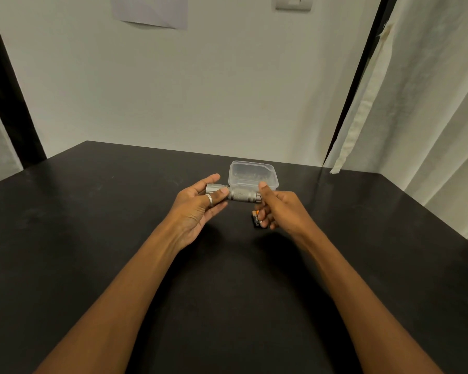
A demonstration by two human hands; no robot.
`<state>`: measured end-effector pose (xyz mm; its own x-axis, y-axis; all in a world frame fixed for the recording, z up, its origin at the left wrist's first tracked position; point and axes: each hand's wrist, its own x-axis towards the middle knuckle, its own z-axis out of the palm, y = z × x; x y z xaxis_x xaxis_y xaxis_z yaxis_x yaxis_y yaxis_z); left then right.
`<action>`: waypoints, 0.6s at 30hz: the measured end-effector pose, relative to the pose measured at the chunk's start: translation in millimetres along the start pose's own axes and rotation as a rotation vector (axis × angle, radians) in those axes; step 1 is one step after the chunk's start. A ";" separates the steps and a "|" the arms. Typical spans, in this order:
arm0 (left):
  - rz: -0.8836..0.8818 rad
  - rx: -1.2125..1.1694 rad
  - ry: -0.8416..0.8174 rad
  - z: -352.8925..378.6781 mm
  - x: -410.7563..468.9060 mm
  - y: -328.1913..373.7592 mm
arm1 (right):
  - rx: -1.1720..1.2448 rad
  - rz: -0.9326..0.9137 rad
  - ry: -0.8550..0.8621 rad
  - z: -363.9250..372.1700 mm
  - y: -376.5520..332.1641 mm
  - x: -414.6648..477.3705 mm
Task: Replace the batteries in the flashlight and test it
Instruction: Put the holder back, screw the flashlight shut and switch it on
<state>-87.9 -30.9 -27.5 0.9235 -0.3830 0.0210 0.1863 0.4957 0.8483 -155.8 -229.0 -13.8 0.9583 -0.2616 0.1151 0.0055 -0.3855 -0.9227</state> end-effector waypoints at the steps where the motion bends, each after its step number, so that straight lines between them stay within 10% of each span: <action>1: 0.003 0.002 0.001 0.0 0.1 0.0 | 0.001 0.000 0.006 -0.1 0.2 0.5; 18: 0.013 0.030 -0.061 -0.1 -0.3 0.0 | 0.009 0.078 0.002 1.4 -1.0 -0.3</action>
<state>-88.1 -30.7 -27.6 0.9032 -0.4245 0.0633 0.1638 0.4773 0.8633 -155.7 -227.3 -13.4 0.9553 -0.2924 0.0440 -0.0661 -0.3562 -0.9321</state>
